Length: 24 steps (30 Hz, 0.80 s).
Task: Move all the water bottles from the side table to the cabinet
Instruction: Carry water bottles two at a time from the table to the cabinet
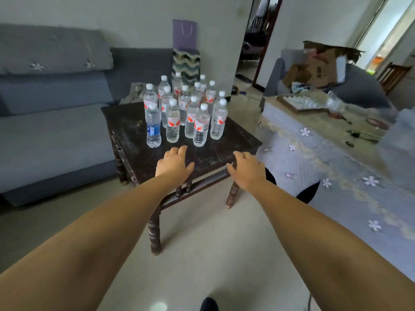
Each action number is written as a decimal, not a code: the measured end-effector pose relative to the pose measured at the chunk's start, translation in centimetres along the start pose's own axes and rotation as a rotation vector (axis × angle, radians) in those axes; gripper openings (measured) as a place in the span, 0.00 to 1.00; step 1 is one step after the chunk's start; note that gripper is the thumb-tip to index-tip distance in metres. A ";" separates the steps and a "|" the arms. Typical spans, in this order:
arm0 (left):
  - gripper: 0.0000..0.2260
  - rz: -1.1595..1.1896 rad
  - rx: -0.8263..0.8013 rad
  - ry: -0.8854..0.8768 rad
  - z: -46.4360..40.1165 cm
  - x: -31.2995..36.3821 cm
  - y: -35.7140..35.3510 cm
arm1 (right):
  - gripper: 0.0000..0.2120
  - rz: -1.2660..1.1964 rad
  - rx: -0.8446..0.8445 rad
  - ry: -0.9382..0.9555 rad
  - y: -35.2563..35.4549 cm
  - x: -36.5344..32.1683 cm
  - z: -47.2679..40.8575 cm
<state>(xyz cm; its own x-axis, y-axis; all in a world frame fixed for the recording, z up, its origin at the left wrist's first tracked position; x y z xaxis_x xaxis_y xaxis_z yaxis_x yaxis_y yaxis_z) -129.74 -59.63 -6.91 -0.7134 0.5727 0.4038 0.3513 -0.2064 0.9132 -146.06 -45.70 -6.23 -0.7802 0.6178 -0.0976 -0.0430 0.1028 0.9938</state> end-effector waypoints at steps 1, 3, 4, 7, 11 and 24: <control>0.28 0.002 -0.008 0.013 -1.5 0.5 -0.7 | 0.26 0.010 -0.008 0.009 0.0 0.8 -1.8; 0.28 0.025 -0.006 0.038 -4.6 1.7 -1.7 | 0.26 0.017 -0.010 0.032 0.0 2.3 -5.6; 0.28 0.040 0.001 0.045 -6.0 2.2 -2.1 | 0.26 0.007 -0.007 0.036 0.1 3.0 -7.5; 0.28 0.059 -0.007 0.070 -10.7 3.5 -3.4 | 0.25 -0.014 -0.025 0.043 -0.5 4.2 -13.1; 0.28 0.100 -0.039 0.106 -16.6 3.7 -5.7 | 0.26 -0.044 -0.039 0.039 -2.6 4.9 -19.3; 0.37 0.265 -0.245 0.171 -33.4 0.0 -12.9 | 0.42 -0.360 -0.115 -0.196 -11.1 5.5 -37.3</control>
<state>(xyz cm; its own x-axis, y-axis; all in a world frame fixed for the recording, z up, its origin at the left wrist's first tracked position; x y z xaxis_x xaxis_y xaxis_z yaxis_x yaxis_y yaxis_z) -154.50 -83.43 -16.88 -0.7153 0.3381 0.6116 0.3963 -0.5246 0.7535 -173.14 -72.58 -15.84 -0.5693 0.6962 -0.4372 -0.3691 0.2588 0.8926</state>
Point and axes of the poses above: each hand's wrist, its own z-axis away from the middle knuckle, its own y-axis out of the back of the hand, x = y × z, the point moved 6 cm from there along -z, towards the middle knuckle, and after that the axes turned 3 degrees about y, right-handed, at the moved point
